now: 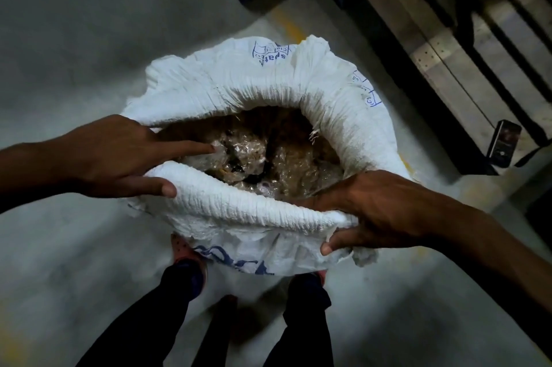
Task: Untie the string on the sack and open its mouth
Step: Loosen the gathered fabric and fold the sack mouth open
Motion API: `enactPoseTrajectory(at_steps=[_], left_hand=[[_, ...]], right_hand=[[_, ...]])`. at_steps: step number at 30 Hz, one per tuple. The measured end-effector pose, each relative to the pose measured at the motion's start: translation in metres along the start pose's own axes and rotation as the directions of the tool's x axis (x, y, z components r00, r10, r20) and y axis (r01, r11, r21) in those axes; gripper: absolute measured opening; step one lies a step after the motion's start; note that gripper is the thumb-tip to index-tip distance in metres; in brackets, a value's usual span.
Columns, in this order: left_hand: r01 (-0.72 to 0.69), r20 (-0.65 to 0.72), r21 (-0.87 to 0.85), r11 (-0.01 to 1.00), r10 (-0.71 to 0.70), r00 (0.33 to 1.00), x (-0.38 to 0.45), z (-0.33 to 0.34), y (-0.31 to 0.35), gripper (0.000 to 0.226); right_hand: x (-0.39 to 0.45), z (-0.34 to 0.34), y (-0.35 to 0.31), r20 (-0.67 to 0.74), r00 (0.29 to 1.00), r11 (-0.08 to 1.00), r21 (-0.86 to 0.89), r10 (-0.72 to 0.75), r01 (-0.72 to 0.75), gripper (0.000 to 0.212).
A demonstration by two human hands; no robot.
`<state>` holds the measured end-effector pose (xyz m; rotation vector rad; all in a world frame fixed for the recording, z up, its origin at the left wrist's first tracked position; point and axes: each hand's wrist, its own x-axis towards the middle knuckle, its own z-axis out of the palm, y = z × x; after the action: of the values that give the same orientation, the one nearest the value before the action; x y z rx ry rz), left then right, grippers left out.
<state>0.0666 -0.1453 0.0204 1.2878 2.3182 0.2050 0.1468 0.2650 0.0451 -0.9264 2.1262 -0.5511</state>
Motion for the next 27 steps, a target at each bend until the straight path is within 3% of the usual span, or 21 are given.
enactPoseTrajectory(at_steps=[6, 10, 13, 16, 20, 22, 27], left_hand=[[0.042, -0.153, -0.027, 0.999, -0.045, 0.987, 0.009, -0.002, 0.023, 0.071], [-0.068, -0.222, -0.001, 0.998, 0.066, 0.973, 0.022, -0.008, 0.034, 0.077], [-0.108, -0.19, 0.008, 0.994, 0.107, 0.976, 0.021, -0.005, 0.038, 0.064], [-0.157, -0.17, -0.022, 0.987, 0.151, 0.974, 0.016, -0.002, 0.039, 0.054], [-0.252, -0.152, -0.084, 0.964, 0.238, 0.959, 0.007, 0.0, 0.05, 0.048], [-0.212, -0.136, -0.107, 0.971, 0.197, 0.971, 0.003, -0.003, 0.052, 0.05], [0.065, -0.076, -0.294, 0.954, -0.091, 0.993, 0.014, -0.019, 0.045, 0.059]], right_hand=[[0.005, -0.006, -0.01, -0.099, 0.995, 1.0, 0.025, 0.018, -0.015, 0.068], [0.012, -0.007, -0.013, -0.179, 0.981, 0.997, 0.006, 0.075, -0.075, 0.061], [0.014, -0.005, -0.01, -0.203, 0.976, 0.993, -0.068, 0.077, -0.092, 0.058], [0.01, 0.0, -0.009, -0.185, 0.979, 0.983, -0.144, 0.084, -0.112, 0.063], [0.001, 0.007, -0.018, -0.036, 0.988, 0.969, -0.193, 0.149, -0.153, 0.07], [-0.001, 0.008, -0.027, -0.014, 0.989, 0.975, -0.162, 0.149, -0.149, 0.068], [-0.001, 0.01, -0.046, -0.108, 0.973, 0.973, -0.086, 0.203, -0.212, 0.068]])
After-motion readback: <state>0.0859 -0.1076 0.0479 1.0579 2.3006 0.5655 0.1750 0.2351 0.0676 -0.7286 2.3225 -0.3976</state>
